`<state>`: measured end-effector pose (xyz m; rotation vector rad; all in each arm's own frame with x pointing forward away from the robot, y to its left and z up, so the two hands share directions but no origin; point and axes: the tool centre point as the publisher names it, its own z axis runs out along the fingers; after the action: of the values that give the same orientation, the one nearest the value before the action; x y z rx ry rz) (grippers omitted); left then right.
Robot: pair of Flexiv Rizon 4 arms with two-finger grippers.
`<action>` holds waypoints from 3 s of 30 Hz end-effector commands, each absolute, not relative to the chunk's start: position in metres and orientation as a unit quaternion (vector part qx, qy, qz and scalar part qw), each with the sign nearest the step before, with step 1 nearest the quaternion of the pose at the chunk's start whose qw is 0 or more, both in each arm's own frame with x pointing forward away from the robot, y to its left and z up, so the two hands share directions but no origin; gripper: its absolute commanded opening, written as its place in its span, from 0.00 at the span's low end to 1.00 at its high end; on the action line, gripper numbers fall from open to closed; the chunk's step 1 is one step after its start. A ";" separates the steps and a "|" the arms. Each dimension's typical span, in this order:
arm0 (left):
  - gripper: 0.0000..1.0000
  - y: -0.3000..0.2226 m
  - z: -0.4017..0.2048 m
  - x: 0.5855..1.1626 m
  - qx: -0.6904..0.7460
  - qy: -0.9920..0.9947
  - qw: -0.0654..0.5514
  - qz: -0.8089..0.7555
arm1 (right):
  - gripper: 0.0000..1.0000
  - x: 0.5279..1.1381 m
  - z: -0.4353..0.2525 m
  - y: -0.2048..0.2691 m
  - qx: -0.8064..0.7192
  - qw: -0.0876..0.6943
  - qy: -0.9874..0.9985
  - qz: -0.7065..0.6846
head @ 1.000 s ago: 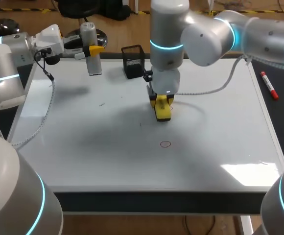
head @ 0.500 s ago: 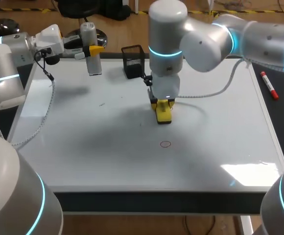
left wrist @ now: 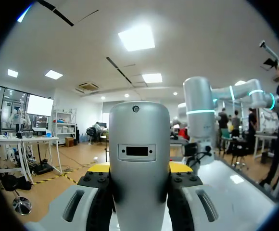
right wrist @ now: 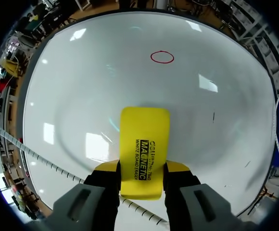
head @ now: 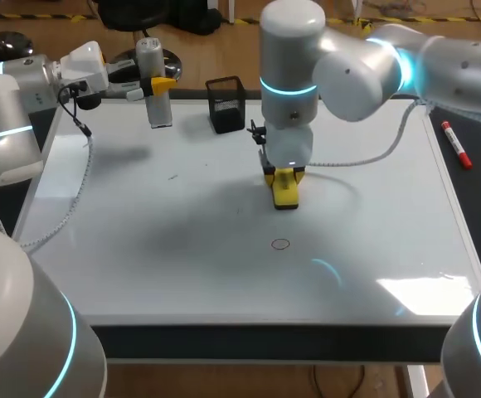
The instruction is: Pick up the inspection probe, press it on each red-marked spot on the whiteboard one by one, put down the probe, pick up the eraser, and wipe off all the red marks.
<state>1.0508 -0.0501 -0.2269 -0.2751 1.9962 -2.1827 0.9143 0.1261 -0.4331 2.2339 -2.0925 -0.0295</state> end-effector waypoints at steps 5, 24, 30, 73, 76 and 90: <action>0.00 -0.050 -0.227 1.051 -0.092 0.669 0.086 -0.733 | 0.00 0.913 -0.446 0.100 0.721 0.040 -0.692 -0.009; 0.00 -0.050 -0.227 1.051 -0.092 0.669 0.086 -0.733 | 0.00 0.911 -0.444 0.072 0.713 0.053 -0.700 0.000; 0.00 -0.050 -0.227 1.051 -0.092 0.669 0.086 -0.733 | 0.00 0.917 -0.431 0.070 0.708 0.038 -0.705 0.005; 0.00 -0.050 -0.227 1.051 -0.092 0.669 0.086 -0.733 | 0.00 1.071 -0.357 -0.034 0.659 0.000 -0.752 0.019; 0.00 -0.050 -0.227 1.051 -0.092 0.669 0.086 -0.733 | 0.00 1.075 -0.358 -0.042 0.653 -0.001 -0.757 0.018; 0.00 -0.050 -0.227 1.051 -0.092 0.669 0.086 -0.733 | 0.00 1.088 -0.362 -0.081 0.644 0.009 -0.765 0.021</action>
<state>1.0508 -0.0501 -0.2269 -0.2752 1.9962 -2.1827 1.0863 -0.0781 -0.3638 2.0086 -2.3949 0.0709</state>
